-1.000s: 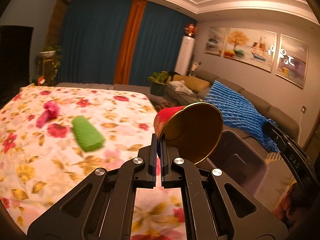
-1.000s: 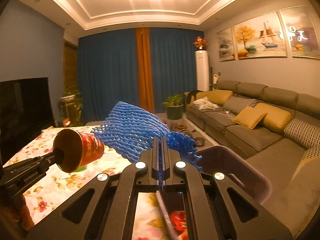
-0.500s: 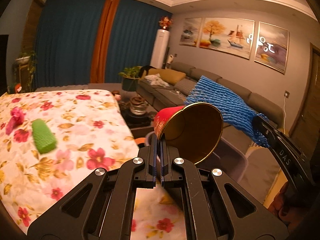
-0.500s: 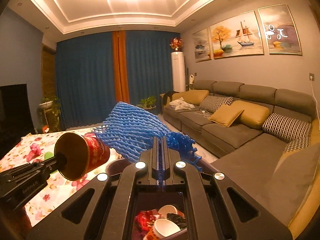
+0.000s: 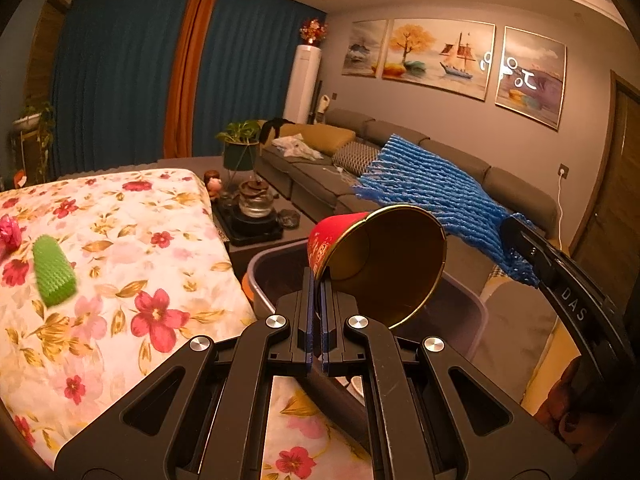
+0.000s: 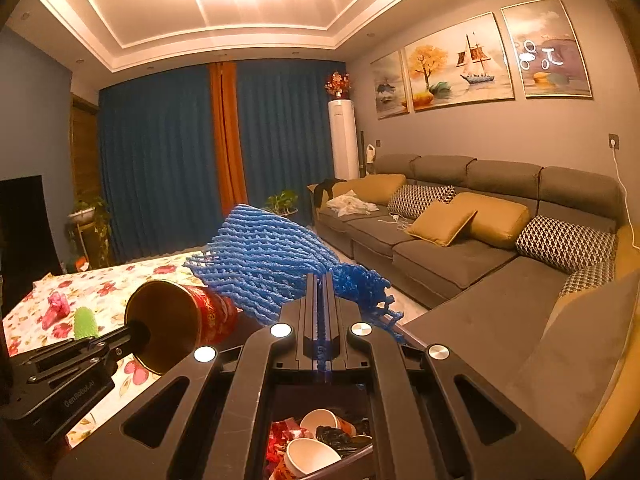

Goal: Collect trash
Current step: 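Carry the red cup and blue mesh net over the gray bin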

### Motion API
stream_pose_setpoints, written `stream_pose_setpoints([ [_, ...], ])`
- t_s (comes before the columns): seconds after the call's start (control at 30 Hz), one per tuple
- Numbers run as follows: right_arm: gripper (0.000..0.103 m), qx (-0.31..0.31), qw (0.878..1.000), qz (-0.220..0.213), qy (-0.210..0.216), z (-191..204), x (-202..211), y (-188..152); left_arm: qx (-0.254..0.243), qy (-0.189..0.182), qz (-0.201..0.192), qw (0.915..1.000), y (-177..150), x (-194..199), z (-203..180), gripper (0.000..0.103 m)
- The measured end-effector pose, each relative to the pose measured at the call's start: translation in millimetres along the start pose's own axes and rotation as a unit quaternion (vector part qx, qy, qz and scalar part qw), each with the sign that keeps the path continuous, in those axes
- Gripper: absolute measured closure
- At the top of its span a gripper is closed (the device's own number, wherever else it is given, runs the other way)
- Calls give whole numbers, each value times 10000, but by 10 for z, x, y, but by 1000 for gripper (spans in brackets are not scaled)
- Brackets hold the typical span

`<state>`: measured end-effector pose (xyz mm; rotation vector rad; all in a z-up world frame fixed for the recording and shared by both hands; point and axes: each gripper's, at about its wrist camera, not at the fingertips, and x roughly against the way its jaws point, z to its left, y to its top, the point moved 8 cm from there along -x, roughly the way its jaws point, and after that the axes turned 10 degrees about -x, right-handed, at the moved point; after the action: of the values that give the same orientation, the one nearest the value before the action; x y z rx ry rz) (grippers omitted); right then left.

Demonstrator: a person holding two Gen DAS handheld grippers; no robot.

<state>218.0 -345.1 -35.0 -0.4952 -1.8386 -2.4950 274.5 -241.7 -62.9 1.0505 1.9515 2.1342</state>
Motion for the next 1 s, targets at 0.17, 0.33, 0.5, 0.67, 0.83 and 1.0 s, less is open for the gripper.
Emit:
stream_pose_setpoints([
  [0.17, 100, -27, 10000, 38, -22, 36, -40, -7, -17, -46, 59, 10000, -15, -85, -41, 101],
  [0.33, 100, -62, 10000, 63, -28, 52, -49, -7, -33, -124, 118, 9998, -49, -160, -74, 101],
  [0.5, 100, -84, 9999, 87, -13, 69, -57, -8, -41, -187, 157, 9997, -64, -205, -105, 101],
  [0.67, 100, -111, 9999, 100, 15, 77, -80, -17, -40, -236, 178, 9996, -66, -250, -117, 101],
  [0.83, 100, -137, 9998, 121, 33, 71, -109, -22, -34, -260, 183, 9995, -74, -265, -122, 101],
  [1.0, 100, -155, 9997, 148, 65, 75, -130, -29, -13, -293, 202, 9994, -86, -273, -133, 101],
])
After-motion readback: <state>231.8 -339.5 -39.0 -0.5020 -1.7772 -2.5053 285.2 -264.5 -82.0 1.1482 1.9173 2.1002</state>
